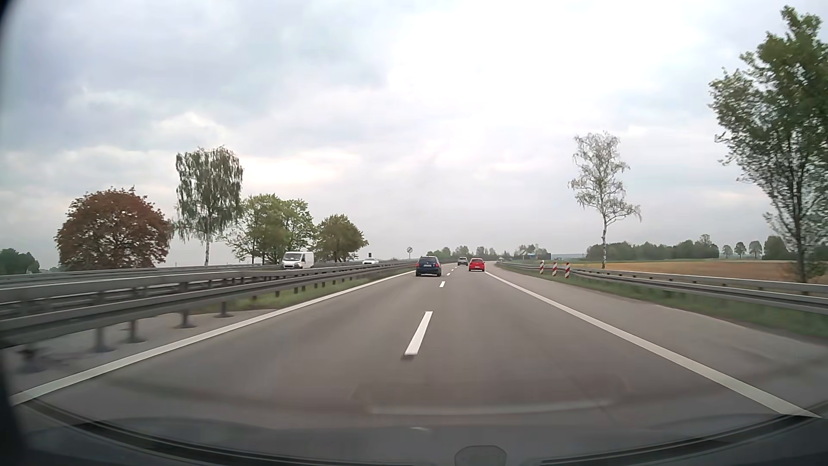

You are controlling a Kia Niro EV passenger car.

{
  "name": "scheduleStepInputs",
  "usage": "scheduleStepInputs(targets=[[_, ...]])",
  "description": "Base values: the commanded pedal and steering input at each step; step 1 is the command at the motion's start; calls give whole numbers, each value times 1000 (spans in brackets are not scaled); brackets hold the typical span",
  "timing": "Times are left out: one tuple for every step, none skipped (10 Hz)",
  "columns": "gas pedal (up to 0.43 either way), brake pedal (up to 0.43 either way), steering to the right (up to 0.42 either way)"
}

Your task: Follow the waypoints while adhering to traffic rules and regulations

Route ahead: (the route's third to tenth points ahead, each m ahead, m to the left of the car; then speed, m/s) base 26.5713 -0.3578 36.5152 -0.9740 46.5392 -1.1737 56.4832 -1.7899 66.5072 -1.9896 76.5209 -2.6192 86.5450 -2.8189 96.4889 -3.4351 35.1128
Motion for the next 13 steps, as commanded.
scheduleStepInputs(targets=[[551,0,-1],[571,0,-1],[579,0,-1],[579,0,-1],[579,0,-1],[579,0,-1],[579,0,-1],[579,0,0],[579,0,0],[579,0,0],[579,0,1],[579,0,2],[571,0,3]])
